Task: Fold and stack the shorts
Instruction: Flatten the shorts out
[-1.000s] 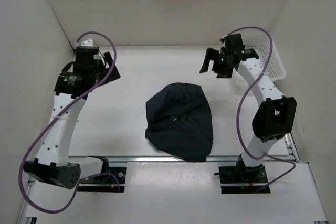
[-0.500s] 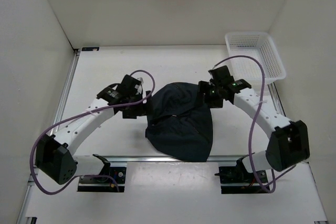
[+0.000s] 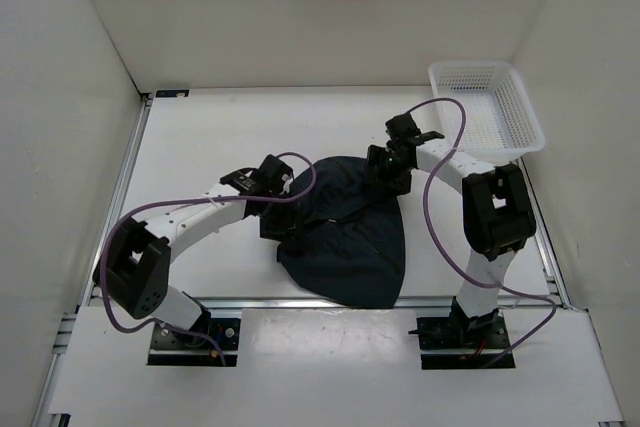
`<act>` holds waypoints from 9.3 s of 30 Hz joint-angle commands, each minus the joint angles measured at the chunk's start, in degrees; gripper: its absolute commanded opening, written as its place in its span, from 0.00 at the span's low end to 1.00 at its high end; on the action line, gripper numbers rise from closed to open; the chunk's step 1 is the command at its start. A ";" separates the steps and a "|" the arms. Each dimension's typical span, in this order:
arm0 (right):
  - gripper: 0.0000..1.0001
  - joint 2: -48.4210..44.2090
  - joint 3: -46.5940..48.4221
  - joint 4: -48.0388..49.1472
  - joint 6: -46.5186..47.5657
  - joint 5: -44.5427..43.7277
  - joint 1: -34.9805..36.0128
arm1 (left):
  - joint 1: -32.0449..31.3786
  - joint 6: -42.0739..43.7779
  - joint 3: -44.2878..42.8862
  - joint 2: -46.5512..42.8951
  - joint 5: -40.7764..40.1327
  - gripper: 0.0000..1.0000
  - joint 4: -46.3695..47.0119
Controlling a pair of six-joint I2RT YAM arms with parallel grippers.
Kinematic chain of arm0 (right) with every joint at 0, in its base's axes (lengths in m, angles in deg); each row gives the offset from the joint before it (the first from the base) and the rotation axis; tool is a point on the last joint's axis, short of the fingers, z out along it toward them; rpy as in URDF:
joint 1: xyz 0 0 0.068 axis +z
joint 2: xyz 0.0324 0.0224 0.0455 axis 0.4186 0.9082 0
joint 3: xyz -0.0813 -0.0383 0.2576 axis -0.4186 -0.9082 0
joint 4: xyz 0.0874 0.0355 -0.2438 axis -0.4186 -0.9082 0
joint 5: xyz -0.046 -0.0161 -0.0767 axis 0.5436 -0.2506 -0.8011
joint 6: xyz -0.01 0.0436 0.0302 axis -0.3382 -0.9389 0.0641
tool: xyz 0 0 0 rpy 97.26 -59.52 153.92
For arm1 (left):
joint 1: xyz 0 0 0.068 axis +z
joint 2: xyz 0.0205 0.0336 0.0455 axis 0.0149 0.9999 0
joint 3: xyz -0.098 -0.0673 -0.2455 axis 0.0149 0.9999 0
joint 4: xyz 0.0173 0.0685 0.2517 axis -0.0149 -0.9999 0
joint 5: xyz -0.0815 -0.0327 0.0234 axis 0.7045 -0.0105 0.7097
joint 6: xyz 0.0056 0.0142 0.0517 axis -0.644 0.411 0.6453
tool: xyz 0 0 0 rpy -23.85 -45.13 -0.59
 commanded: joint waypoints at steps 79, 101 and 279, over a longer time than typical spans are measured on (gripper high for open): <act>0.56 -6.01 -7.23 6.04 -15.08 -2.56 30.20 | 31.64 7.28 -30.23 33.86 8.25 0.64 -4.52; 0.00 -20.66 29.99 -7.60 13.31 -8.19 3.40 | 39.63 5.25 -58.31 15.94 16.34 0.10 -14.27; 0.80 7.87 22.46 -7.67 -3.32 -17.15 40.13 | 30.05 11.50 -49.21 16.18 -5.11 0.10 -25.52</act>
